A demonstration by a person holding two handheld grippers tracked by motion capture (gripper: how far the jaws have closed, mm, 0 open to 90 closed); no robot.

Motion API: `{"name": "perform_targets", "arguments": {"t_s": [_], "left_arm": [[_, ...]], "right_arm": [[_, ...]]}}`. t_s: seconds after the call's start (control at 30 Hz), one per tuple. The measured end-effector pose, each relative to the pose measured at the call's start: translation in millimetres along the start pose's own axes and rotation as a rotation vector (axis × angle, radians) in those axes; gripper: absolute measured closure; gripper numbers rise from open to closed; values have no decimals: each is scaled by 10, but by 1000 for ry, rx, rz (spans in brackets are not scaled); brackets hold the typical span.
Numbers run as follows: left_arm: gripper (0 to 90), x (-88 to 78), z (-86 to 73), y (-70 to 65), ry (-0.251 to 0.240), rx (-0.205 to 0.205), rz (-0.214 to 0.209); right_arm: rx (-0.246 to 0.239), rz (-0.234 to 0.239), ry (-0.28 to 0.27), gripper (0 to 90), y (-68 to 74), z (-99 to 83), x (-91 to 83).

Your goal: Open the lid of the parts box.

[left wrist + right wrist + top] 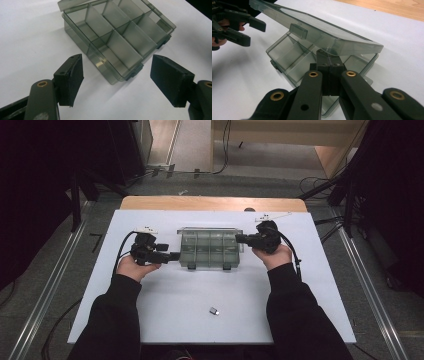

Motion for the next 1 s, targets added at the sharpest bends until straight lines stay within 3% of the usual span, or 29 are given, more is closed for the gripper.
{"name": "perform_targets", "arguments": {"t_s": [0.2, 0.3, 0.5, 1.0], "left_arm": [[269, 50, 62, 56, -7, 9, 11], [269, 74, 103, 66, -2, 28, 48], [269, 99, 161, 108, -3, 22, 27], [303, 196, 365, 194, 2, 60, 55]], "right_arm": [[-3, 4, -2, 882, 10, 3, 12], [-4, 4, -2, 882, 9, 4, 9], [-1, 0, 3, 882, 19, -4, 4], [-2, -4, 0, 881, 21, -2, 0]]}}
Point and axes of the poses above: each handheld gripper's, and its own axes: x roughly forward along the jaws, z roughly out of its top, y roughly to its left, the point moved 3 cm from there along x, roughly forward along the jaws, and after that the axes turned 4 degrees about -z, right-handed, at the moved point
